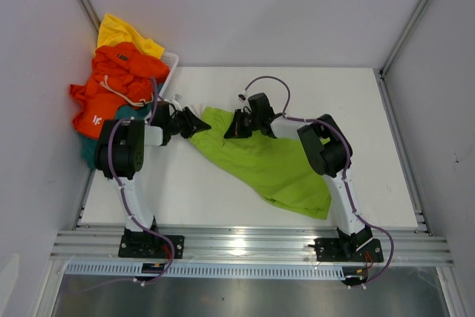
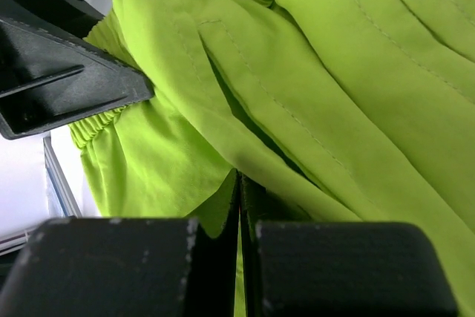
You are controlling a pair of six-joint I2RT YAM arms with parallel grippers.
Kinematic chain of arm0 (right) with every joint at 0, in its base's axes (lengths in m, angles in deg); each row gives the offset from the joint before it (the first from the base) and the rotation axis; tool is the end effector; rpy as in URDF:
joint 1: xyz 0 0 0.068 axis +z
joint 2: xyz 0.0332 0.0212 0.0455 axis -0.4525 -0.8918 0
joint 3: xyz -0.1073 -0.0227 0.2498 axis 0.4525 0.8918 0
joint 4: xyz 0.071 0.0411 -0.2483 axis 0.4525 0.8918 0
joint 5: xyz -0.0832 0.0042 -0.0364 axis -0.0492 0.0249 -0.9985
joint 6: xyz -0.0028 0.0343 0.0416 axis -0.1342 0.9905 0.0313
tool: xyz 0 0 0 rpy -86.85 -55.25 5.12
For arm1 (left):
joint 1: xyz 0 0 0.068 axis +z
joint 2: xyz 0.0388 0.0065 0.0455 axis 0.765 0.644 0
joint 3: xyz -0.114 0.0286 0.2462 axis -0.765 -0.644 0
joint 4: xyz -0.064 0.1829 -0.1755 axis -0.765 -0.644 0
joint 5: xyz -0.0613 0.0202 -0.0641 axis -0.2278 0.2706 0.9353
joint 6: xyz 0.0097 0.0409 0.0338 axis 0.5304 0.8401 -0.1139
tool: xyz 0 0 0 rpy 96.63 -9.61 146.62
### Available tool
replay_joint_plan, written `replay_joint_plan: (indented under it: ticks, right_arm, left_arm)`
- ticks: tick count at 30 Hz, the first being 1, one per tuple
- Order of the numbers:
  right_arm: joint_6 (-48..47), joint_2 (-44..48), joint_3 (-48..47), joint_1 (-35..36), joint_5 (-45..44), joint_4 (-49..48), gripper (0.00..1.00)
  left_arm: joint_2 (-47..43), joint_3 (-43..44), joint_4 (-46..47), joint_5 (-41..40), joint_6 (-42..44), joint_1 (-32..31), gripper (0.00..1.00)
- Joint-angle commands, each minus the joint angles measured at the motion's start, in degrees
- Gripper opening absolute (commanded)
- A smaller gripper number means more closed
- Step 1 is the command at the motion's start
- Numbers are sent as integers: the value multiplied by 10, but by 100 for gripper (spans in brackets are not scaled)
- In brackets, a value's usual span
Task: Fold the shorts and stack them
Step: Fold the shorts
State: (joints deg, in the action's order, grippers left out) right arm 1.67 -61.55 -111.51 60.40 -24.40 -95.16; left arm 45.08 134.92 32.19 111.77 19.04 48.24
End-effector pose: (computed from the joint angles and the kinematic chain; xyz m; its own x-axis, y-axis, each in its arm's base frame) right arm 0.4070 0.2913 0.1177 -0.8781 -0.0093 -0.4784 -0.3884 0.5978 0.7013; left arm 0.3818 -0.0343 0.1120 -0.8106 -0.4810 -0.3342 0.0018 0.5686 -0.8226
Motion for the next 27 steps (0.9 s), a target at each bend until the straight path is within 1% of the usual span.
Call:
replay_joint_plan:
  ticks: [1,3,5,6,8,9,11,12,13,15,16,18,20,21,22,24,26,27]
  right_arm:
    - [-18,-21,-11,3,8,31,0]
    - [-17,-21,-14,3,7,29,0]
    - [-16,-25,-18,3,7,30,0]
    - [-16,-27,-25,3,7,31,0]
    - [-13,-34,-30,2,10,30,0]
    - [-12,-35,-33,2,11,28,0]
    - [-6,-39,-37,4,18,19,0]
    - [-4,-46,-43,5,18,16,0]
    - [-3,-52,-63,7,19,24,0]
    - [-10,-76,-95,13,16,44,0]
    - [-12,-85,-128,15,13,61,0]
    - [-10,-105,-151,21,15,75,0]
    - [-4,-110,-161,24,27,62,3]
    - [4,-108,-159,26,28,53,9]
    - [7,-104,-157,26,30,30,14]
    - [1,-93,-156,21,30,25,21]
    - [-1,-69,-147,12,33,11,22]
    - [8,-58,-123,2,39,-1,23]
  left_arm:
    - [-17,-11,58,26,-1,0,0]
    - [-43,-28,63,7,3,-1,0]
    - [-78,-42,49,-18,18,-5,0]
    - [-91,-49,39,-49,24,-9,0]
    - [-115,-61,13,-80,42,-20,0]
    - [-140,-70,6,-113,49,-27,0]
    - [-164,-86,-3,-139,55,-34,0]
    - [-194,-99,-12,-153,59,-42,0]
    - [-209,-105,-17,-185,67,-47,0]
    - [-257,-128,-37,-217,83,-62,0]
    - [-274,-130,-45,-253,89,-68,0]
    - [-303,-146,-73,-288,99,-86,0]
    - [-344,-153,-96,-333,100,-95,0]
    - [-353,-154,-128,-347,99,-99,0]
    - [-372,-154,-141,-356,99,-100,0]
    - [-388,-156,-164,-384,95,-103,0]
    - [-409,-154,-198,-403,95,-106,0]
    - [-415,-150,-211,-426,97,-109,0]
